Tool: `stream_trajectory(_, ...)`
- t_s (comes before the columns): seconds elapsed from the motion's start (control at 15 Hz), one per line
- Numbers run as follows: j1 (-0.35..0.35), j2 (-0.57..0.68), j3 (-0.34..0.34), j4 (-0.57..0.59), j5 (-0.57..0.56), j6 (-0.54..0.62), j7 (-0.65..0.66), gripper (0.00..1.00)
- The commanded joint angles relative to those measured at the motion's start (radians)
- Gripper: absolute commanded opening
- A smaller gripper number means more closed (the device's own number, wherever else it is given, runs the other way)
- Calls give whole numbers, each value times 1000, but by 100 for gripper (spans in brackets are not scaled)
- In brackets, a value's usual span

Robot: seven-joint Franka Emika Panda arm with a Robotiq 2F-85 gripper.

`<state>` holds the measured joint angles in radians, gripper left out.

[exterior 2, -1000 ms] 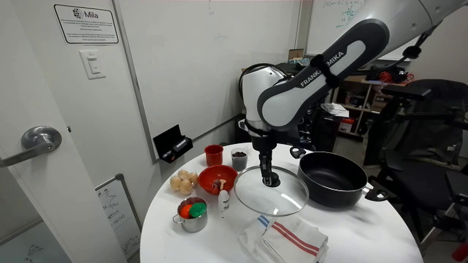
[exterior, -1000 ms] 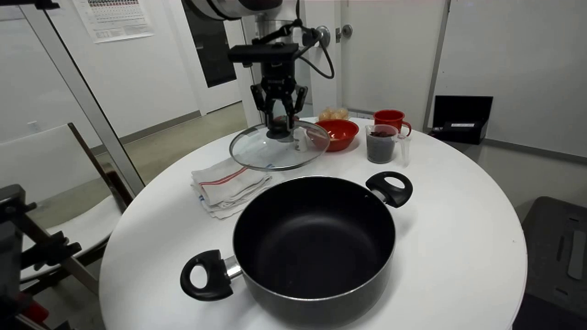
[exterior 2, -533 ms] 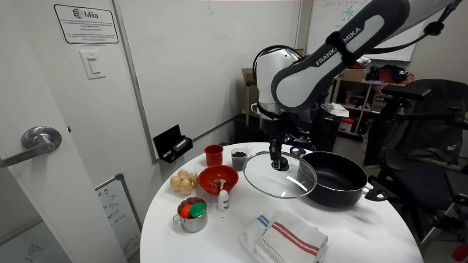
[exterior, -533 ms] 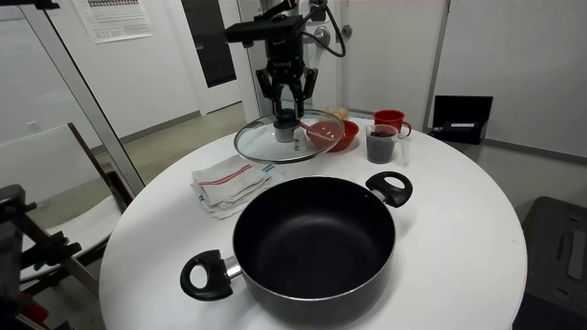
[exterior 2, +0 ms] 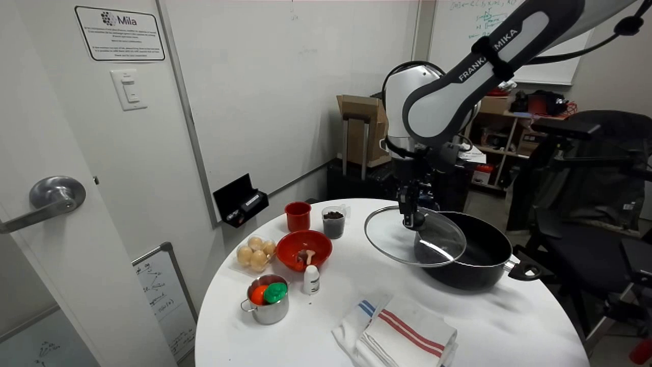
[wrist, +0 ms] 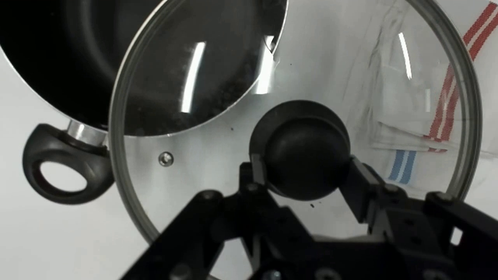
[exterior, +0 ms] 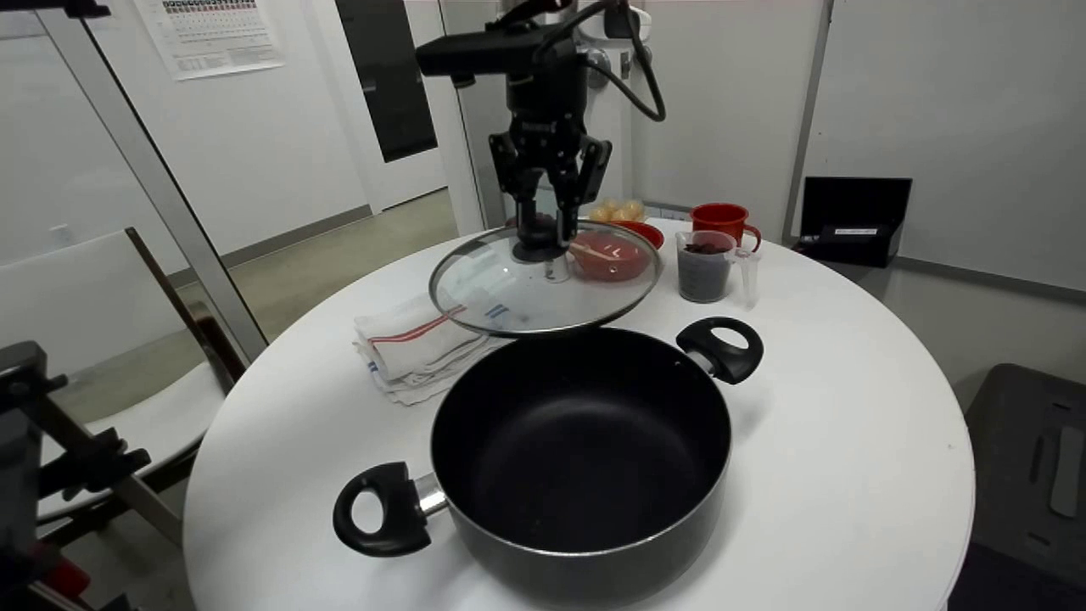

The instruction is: Pick up the lid and cover the pot

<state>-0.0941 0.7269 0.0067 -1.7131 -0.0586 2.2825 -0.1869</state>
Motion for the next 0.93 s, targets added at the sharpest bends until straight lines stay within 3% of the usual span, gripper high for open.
stream_trajectory(0.0,-44,-69,-2,-102,64,43,25,24)
stream_trajectory(0.33,-99,-91,-14,-178,143,97,42,24)
stream_trajectory(0.87,-105,-106,-73,-261,163,168,162,24)
